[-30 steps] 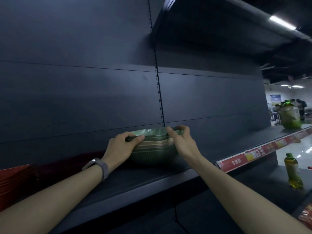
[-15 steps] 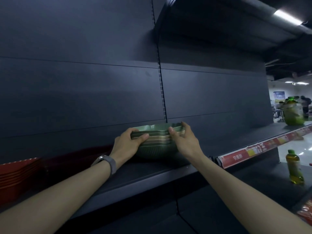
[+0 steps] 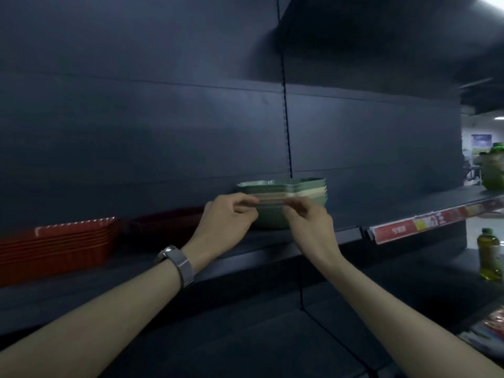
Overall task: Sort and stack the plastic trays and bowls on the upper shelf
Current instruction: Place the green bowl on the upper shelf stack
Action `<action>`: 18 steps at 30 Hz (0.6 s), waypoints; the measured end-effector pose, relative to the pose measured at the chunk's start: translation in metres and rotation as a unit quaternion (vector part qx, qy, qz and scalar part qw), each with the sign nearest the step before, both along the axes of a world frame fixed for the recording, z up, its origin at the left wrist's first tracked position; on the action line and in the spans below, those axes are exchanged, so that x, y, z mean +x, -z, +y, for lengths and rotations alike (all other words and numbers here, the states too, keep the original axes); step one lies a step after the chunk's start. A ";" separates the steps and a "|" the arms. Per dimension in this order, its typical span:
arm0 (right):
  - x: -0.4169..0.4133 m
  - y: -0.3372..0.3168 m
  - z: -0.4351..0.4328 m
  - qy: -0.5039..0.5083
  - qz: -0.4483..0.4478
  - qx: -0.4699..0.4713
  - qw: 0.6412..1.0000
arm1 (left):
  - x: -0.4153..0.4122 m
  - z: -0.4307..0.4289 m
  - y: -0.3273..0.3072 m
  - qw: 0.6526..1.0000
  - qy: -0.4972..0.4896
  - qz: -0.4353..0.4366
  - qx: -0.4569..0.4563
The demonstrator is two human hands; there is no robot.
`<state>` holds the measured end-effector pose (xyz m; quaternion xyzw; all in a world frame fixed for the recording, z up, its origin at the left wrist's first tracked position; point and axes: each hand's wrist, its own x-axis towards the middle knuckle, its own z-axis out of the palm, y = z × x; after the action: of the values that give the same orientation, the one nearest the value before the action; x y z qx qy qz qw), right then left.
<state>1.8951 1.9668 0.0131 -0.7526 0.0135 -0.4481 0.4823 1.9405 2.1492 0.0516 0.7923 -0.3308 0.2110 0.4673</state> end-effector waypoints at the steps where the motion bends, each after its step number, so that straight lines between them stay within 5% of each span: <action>1: -0.007 0.002 0.009 -0.011 0.002 -0.007 1.000 | -0.008 0.008 0.003 1.000 0.010 0.000 0.004; 9: -0.058 0.040 0.100 -0.152 -0.003 -0.064 0.986 | -0.071 0.100 0.052 1.000 0.012 0.009 -0.005; 18: -0.064 0.121 0.212 -0.261 0.074 -0.171 0.947 | -0.101 0.229 0.156 0.986 -0.148 0.075 -0.004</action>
<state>1.8312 2.1786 -0.1075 -0.8317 -0.2249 -0.2452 0.4445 1.8392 2.3782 -0.1043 0.8443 -0.1731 0.2194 0.4572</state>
